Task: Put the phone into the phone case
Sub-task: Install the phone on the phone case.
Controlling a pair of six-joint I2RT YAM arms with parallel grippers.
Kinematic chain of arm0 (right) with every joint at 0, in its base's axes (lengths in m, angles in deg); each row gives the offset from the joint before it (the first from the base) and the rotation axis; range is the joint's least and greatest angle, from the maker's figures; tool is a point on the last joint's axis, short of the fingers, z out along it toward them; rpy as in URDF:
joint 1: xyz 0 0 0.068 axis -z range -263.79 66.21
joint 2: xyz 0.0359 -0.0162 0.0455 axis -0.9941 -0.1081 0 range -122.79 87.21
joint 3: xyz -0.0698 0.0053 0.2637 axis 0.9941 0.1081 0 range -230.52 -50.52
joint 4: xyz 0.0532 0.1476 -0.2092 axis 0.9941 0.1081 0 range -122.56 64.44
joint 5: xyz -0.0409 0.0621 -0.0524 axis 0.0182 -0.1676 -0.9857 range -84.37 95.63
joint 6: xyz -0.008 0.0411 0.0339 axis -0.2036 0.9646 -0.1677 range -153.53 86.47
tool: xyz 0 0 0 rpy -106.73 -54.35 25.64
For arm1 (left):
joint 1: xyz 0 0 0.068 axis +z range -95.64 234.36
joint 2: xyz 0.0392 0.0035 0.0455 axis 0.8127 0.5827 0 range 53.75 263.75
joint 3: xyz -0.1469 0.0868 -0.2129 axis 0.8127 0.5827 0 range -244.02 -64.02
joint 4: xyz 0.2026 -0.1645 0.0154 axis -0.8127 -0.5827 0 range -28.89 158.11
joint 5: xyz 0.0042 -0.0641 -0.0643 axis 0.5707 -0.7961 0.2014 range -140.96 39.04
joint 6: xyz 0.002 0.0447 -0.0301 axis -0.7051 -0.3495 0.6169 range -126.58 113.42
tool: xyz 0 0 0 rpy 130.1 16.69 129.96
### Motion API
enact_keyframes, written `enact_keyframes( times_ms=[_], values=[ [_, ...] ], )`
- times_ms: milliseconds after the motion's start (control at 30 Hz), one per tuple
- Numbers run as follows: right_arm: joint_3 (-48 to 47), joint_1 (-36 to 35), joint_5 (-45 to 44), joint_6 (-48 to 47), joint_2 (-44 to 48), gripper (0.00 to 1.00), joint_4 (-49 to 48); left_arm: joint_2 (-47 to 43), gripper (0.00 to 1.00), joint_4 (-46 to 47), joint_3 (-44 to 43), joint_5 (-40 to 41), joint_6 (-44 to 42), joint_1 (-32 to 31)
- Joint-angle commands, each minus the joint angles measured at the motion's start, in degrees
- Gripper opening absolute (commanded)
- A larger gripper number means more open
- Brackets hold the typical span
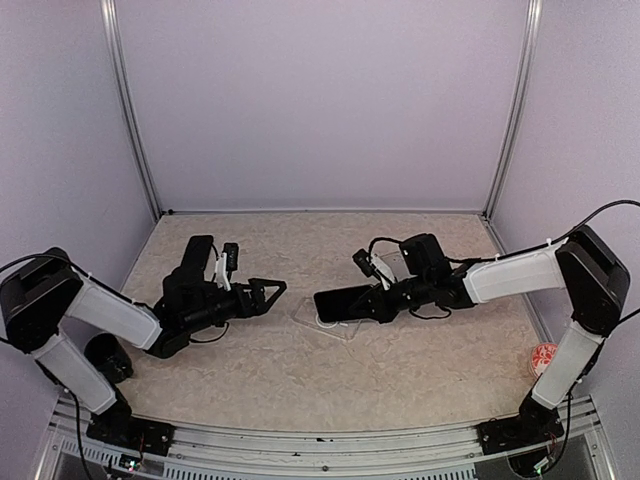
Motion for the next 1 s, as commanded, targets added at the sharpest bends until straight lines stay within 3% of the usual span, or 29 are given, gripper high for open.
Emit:
enact_keyframes(
  times_ms=[0,300,433,967],
  values=[
    [0.14,1.09,0.25,9.30,3.07,0.00,-2.71,2.62,0.99,0.35,-1.57,-0.26,0.87,0.33],
    [0.32,1.08,2.79,25.86,1.92,0.00,-3.66,8.30,0.99,6.37,-2.07,-3.08,2.20,0.24],
    [3.41,1.11,1.87,31.93,3.10,0.00,-8.85,11.57,0.99,6.74,-4.12,-5.12,2.17,0.24],
    [7.73,1.52,1.99,45.47,1.20,0.00,-19.11,21.88,0.99,5.02,-11.78,-7.37,2.62,0.07]
  ],
)
